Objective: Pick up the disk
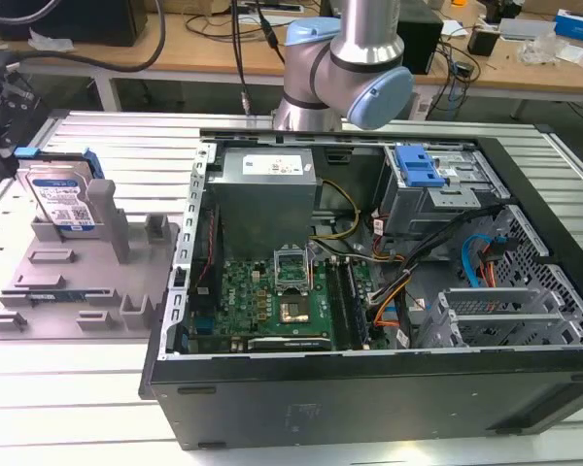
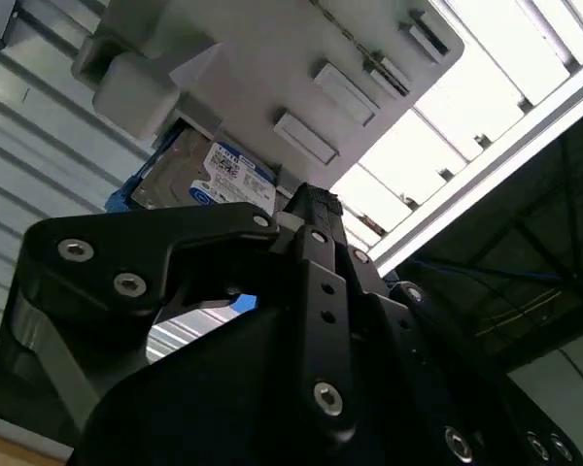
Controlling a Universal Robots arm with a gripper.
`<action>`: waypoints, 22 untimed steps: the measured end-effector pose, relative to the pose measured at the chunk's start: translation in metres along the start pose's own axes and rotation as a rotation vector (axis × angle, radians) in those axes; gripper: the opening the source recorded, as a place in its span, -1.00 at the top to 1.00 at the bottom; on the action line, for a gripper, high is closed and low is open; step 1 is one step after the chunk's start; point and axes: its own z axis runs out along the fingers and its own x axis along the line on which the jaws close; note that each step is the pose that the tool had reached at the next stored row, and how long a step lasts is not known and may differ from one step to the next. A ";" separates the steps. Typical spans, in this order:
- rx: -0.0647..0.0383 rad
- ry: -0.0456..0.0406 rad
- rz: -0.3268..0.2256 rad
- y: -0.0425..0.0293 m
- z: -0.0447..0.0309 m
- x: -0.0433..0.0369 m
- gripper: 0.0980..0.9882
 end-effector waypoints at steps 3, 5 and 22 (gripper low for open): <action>0.002 0.0049 -0.141 0.0000 0.0003 0.0000 0.98; 0.002 0.0084 -0.253 0.0000 0.0008 0.0000 0.98; 0.004 0.0184 -0.652 0.0000 0.0017 0.0000 0.00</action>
